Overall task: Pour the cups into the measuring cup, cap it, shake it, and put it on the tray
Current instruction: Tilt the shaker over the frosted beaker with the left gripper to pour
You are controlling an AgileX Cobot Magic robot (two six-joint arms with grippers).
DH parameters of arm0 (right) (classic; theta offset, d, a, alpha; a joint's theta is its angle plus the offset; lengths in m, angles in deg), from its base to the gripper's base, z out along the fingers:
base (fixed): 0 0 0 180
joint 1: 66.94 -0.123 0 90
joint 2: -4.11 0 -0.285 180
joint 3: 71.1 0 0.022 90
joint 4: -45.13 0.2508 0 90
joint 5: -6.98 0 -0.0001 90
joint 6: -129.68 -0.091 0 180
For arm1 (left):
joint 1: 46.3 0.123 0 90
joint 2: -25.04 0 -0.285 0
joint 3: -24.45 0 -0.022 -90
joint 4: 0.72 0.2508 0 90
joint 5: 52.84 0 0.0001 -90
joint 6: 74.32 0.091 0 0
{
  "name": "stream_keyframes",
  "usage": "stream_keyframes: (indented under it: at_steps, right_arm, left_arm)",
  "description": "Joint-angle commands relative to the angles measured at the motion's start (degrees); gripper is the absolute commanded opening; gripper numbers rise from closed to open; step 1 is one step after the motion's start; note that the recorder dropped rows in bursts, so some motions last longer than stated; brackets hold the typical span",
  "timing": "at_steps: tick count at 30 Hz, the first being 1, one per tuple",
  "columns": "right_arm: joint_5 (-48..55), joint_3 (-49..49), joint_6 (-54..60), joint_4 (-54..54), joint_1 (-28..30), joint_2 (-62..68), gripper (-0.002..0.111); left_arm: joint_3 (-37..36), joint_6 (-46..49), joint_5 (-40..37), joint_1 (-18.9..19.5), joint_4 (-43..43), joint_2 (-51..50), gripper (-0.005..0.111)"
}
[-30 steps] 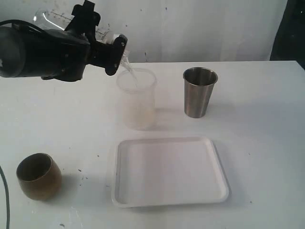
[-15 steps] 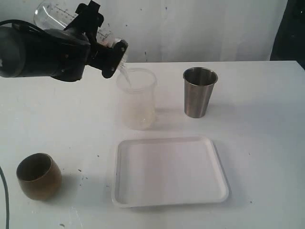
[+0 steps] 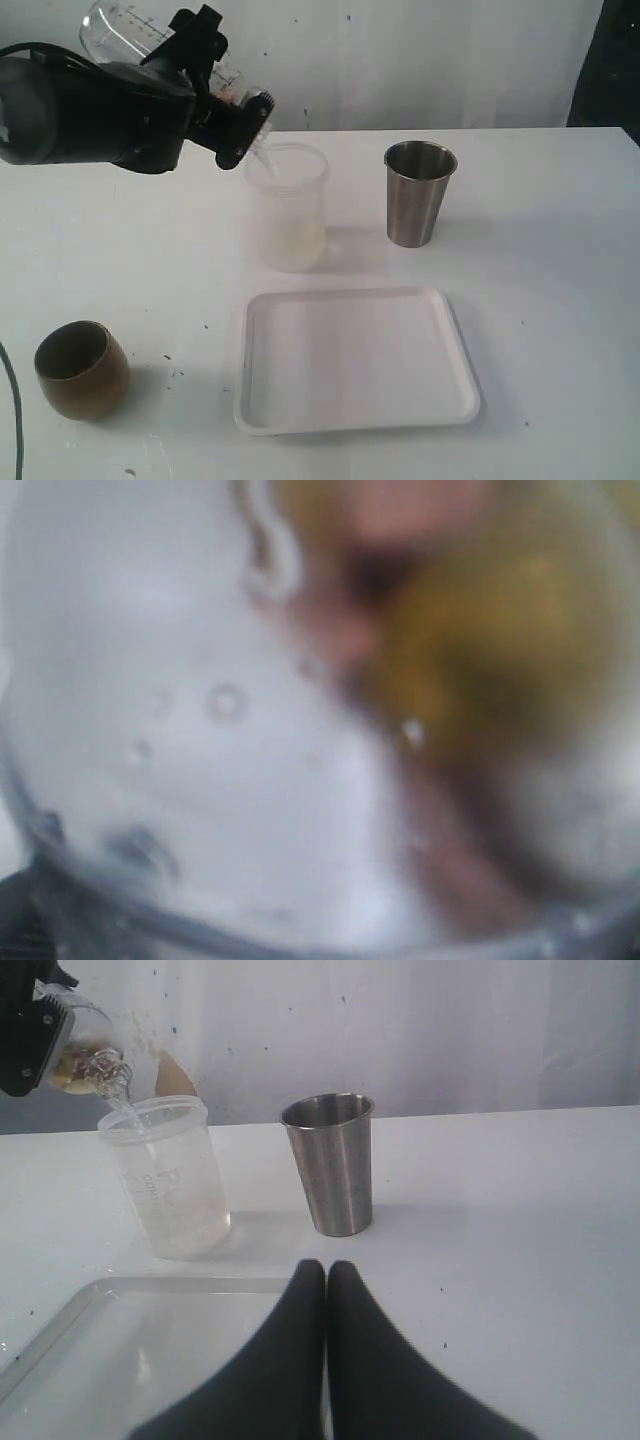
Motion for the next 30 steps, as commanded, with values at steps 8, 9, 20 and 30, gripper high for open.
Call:
stream_keyframes:
  at_steps: [8,9,20,30]
  right_arm:
    - [-0.2,-0.4,0.5,0.0,0.1,-0.4,0.000]
    - [-0.2,-0.4,0.5,0.0,0.1,-0.4,0.000]
    - [-0.2,-0.4,0.5,0.0,0.1,-0.4,0.000]
    - [-0.2,-0.4,0.5,0.0,0.1,-0.4,0.000]
  left_arm:
    - [2.5,2.7,-1.4,-0.4,2.0,0.7,0.000]
    - [3.1,2.7,-1.4,-0.7,2.0,0.7,0.000]
    - [5.6,15.6,3.3,-2.4,2.0,0.7,0.000]
    - [5.6,16.5,3.4,-2.4,2.0,0.7,0.000]
